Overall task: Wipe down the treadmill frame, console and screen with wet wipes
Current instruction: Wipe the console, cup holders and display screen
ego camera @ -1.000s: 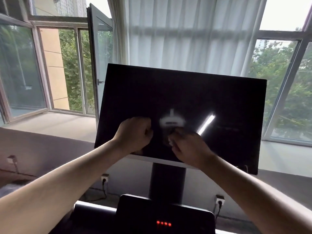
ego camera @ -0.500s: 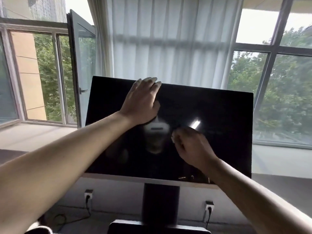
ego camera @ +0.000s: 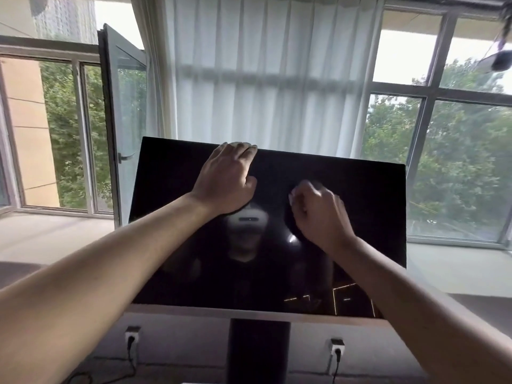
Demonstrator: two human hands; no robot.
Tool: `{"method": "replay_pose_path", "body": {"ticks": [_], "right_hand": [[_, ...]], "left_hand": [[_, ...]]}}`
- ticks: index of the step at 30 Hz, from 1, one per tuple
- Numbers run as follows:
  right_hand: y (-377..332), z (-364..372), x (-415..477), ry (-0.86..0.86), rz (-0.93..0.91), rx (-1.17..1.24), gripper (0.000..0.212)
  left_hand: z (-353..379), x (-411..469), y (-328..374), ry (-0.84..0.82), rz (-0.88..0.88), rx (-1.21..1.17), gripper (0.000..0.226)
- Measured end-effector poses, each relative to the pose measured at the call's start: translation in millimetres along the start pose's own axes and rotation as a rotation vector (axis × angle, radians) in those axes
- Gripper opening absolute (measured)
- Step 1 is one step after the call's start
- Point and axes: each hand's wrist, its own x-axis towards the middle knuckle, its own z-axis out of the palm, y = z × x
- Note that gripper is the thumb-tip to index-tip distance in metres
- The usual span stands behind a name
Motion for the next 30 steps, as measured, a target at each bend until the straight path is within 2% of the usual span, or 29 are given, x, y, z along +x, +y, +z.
{"method": "replay_pose_path", "body": {"ticks": [3, 4, 7, 9, 13, 16, 19, 21, 22, 26, 28, 30], "right_hand": [[-17.4, 7.5, 25.0, 0.124, 0.030, 0.097, 0.012], [-27.9, 12.6, 21.7, 0.090, 0.003, 0.127, 0.010], [-45.8, 19.7, -12.9, -0.171, -0.190, 0.125, 0.007], [-34.5, 13.1, -23.0, -0.218, -0.259, 0.083, 0.005], [-1.9, -0.2, 22.7, 0.063, -0.031, 0.011, 0.015], [-12.3, 6.3, 47.6, 0.139, 0.021, 0.044, 0.013], [-38.1, 19.6, 28.2, 0.011, -0.121, 0.108, 0.012], [-36.1, 19.7, 9.8, -0.115, -0.246, 0.040, 0.010], [-28.9, 15.6, 7.7, -0.122, -0.267, 0.008, 0.009], [1.0, 1.7, 41.7, 0.099, -0.047, -0.054, 0.013], [-2.3, 5.5, 66.4, 0.154, 0.067, -0.083, 0.017], [-22.0, 15.5, 77.9, 0.162, 0.055, -0.045, 0.016]], "left_hand": [[0.6, 0.6, 0.5, 0.011, -0.006, -0.003, 0.067], [0.2, 0.5, 0.4, 0.013, -0.007, -0.004, 0.067], [-2.5, 0.7, 0.0, 0.015, -0.016, -0.022, 0.066], [-3.9, 1.4, -0.7, 0.010, -0.019, -0.032, 0.066], [-4.3, 2.3, -1.5, -0.004, -0.026, -0.046, 0.066], [-3.7, 2.1, -0.8, 0.001, -0.027, -0.044, 0.066], [-3.8, 1.8, -1.2, -0.006, -0.022, -0.035, 0.066], [-4.7, 2.0, -2.2, -0.016, -0.018, -0.035, 0.066], [-5.4, 2.1, -2.4, -0.020, -0.018, -0.039, 0.066], [-6.9, 1.5, -1.2, -0.019, -0.024, -0.047, 0.067], [-6.0, 1.0, -0.6, -0.018, -0.028, -0.043, 0.067], [-4.6, 1.2, -0.5, -0.024, -0.031, -0.036, 0.068]]}}
